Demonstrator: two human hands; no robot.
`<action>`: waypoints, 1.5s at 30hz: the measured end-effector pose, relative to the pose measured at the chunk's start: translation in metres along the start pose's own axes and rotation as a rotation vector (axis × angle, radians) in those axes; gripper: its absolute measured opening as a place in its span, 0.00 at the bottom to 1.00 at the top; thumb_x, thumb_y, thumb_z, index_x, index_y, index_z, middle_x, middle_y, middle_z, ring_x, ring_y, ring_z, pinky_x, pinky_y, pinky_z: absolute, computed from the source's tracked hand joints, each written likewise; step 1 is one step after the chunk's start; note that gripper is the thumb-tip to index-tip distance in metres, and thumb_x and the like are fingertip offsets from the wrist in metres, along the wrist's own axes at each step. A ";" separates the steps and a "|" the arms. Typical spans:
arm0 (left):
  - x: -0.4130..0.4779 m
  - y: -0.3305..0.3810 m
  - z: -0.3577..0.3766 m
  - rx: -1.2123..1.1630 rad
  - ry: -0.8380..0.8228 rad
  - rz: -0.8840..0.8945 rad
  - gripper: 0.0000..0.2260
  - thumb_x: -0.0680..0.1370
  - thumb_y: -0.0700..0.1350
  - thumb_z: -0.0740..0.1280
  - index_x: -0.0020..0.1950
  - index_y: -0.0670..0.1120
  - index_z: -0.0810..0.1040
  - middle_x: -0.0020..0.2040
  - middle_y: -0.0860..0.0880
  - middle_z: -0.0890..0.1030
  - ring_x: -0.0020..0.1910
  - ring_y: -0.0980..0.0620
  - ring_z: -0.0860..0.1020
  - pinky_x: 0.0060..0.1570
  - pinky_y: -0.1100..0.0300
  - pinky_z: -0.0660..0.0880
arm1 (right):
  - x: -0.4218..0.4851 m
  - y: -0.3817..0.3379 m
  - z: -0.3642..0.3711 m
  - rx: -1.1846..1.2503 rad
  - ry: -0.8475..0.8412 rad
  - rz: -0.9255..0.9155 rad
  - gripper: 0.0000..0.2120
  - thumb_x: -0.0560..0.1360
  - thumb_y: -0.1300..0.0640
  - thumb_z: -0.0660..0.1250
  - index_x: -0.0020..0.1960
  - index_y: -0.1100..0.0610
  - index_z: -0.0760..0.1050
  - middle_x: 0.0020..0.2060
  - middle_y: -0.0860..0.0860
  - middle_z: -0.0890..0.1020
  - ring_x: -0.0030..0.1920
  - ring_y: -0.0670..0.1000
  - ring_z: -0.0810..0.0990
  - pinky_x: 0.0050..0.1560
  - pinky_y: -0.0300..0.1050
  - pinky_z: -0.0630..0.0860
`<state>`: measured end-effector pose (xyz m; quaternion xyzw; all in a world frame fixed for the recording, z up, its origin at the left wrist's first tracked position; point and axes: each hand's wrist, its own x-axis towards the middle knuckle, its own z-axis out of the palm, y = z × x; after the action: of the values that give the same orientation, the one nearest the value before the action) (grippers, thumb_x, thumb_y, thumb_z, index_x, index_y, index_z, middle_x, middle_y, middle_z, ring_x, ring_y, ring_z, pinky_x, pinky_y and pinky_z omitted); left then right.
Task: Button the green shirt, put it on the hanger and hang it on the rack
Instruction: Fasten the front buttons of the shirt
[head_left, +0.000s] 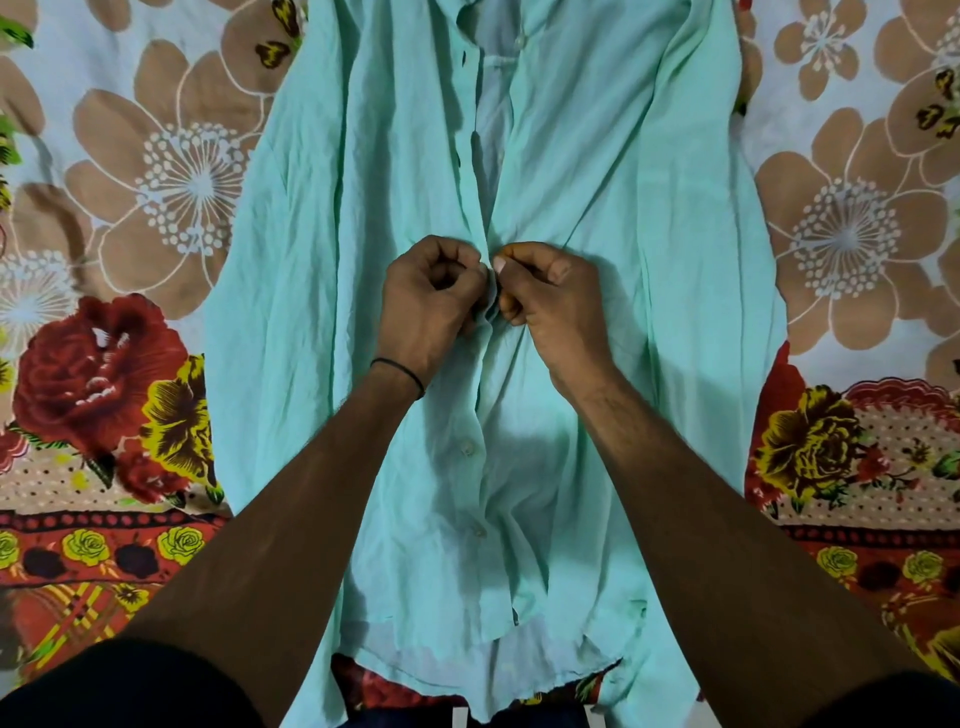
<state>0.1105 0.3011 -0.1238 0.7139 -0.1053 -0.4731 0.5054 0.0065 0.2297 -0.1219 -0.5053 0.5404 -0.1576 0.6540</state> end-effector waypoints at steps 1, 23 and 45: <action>0.001 -0.001 0.001 0.017 0.012 0.004 0.03 0.77 0.37 0.68 0.48 0.39 0.77 0.34 0.39 0.78 0.27 0.49 0.72 0.26 0.61 0.68 | 0.000 -0.001 0.000 -0.006 0.001 -0.001 0.07 0.78 0.63 0.67 0.45 0.66 0.80 0.28 0.57 0.75 0.30 0.53 0.72 0.32 0.40 0.71; 0.008 0.011 -0.006 -0.061 -0.062 -0.178 0.04 0.78 0.38 0.67 0.46 0.38 0.77 0.30 0.43 0.70 0.24 0.49 0.66 0.22 0.68 0.63 | 0.006 -0.002 0.001 -0.145 0.024 0.025 0.07 0.79 0.59 0.67 0.46 0.62 0.80 0.26 0.52 0.77 0.28 0.50 0.76 0.31 0.41 0.74; 0.079 0.044 0.004 0.434 0.201 0.220 0.03 0.76 0.42 0.67 0.45 0.44 0.77 0.38 0.45 0.82 0.34 0.46 0.81 0.34 0.57 0.78 | 0.067 -0.036 0.020 -0.410 0.285 -0.202 0.05 0.75 0.60 0.68 0.50 0.59 0.79 0.40 0.52 0.84 0.40 0.53 0.83 0.45 0.54 0.81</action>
<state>0.1635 0.2284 -0.1333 0.8333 -0.2305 -0.3084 0.3967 0.0603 0.1732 -0.1302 -0.6513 0.5945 -0.1787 0.4363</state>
